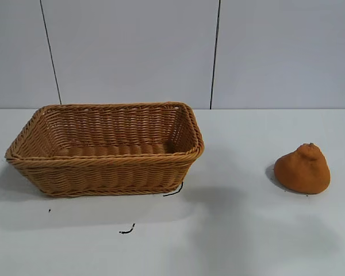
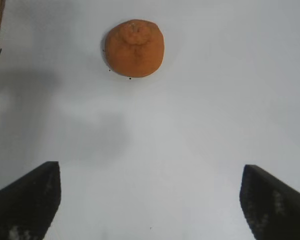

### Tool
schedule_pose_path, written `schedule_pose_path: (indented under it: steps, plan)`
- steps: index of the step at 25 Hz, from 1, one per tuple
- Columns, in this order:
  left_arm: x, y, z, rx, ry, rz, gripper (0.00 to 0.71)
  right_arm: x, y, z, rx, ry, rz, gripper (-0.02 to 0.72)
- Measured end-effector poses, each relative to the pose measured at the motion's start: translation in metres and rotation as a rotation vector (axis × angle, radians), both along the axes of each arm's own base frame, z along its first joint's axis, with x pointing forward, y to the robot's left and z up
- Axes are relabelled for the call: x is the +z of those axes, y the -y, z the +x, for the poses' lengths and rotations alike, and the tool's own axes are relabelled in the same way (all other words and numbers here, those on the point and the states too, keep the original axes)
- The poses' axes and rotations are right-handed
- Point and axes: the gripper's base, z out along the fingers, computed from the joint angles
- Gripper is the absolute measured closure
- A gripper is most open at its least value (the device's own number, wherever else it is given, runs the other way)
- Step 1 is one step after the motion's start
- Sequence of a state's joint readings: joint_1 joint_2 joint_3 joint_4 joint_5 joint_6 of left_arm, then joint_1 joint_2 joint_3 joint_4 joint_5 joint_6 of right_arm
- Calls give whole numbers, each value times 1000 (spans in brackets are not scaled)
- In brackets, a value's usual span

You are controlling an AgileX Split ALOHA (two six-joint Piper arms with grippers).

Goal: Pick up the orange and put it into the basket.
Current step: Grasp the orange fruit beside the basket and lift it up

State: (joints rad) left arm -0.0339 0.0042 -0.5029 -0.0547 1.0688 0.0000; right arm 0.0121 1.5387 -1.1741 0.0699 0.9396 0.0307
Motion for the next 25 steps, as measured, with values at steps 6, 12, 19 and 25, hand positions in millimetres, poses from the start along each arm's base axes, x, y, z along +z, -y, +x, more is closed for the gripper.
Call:
schedule_pose_path:
  steps: [6, 12, 19, 25]
  plan:
    - [0, 0, 0, 0, 0, 0, 71, -24, -3, 67, -5, -45, 21, 8]
    - [0, 0, 0, 0, 0, 0, 71, -64, -15, 88, 49, -146, 12, 8]
    - [0, 0, 0, 0, 0, 0, 71, -107, -23, 97, 57, -241, 5, 8]
    - [0, 0, 0, -1, -1, -1, 71, -143, -21, 102, 48, -298, -18, 8]
